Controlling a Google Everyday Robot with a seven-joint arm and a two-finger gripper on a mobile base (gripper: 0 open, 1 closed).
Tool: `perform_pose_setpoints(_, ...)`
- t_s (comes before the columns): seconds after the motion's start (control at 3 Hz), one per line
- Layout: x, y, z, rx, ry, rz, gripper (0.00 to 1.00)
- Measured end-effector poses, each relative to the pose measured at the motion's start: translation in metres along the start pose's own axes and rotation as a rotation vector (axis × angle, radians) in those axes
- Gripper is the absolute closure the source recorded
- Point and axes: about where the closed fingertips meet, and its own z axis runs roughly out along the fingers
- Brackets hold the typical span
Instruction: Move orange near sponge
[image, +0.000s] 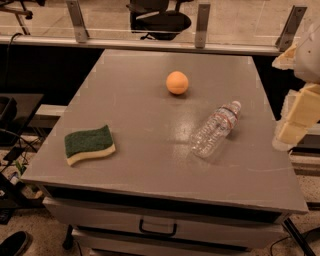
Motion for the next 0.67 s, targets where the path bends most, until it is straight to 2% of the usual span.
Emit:
perform_pose_setpoints(0.33,-0.035,-0.041,0.030,-0.050,-0.101,0.041,0.00)
perform_pose_setpoints(0.67,-0.073,-0.073,0.053,-0.079,-0.179,0.049,0.00)
